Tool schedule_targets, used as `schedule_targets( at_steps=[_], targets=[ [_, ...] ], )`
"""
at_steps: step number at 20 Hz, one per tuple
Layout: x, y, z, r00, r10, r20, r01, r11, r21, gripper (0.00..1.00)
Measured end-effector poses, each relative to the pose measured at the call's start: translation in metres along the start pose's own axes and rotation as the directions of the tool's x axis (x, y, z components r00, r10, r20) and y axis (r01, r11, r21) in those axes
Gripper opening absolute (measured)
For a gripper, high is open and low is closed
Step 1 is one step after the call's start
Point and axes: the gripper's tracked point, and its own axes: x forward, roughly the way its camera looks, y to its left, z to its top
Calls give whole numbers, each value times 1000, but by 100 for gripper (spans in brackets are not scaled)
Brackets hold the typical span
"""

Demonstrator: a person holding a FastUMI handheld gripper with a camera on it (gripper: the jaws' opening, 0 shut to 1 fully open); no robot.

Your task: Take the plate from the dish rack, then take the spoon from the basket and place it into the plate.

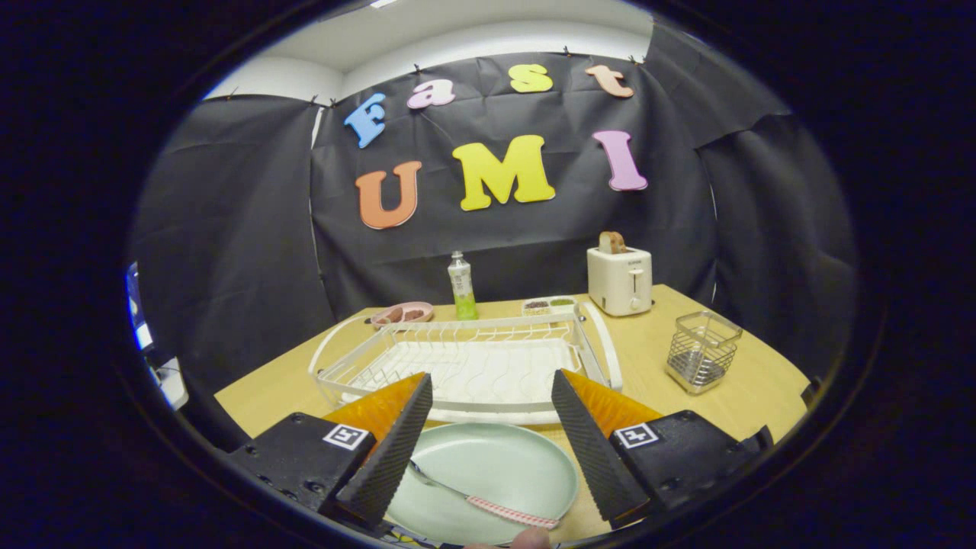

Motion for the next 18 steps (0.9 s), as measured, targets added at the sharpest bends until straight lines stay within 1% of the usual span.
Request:
schedule_targets(
  at_steps=[6,8,14,18],
  targets=[
    [-31,-25,29,988,-74,133,85,993,-80,100],
    [-43,-33,36,983,-88,160,101,992,-75,100],
    [-56,-52,38,982,-106,155,115,992,-49,100],
    [-65,-50,46,979,-109,173,117,993,-32,100]
  ],
)
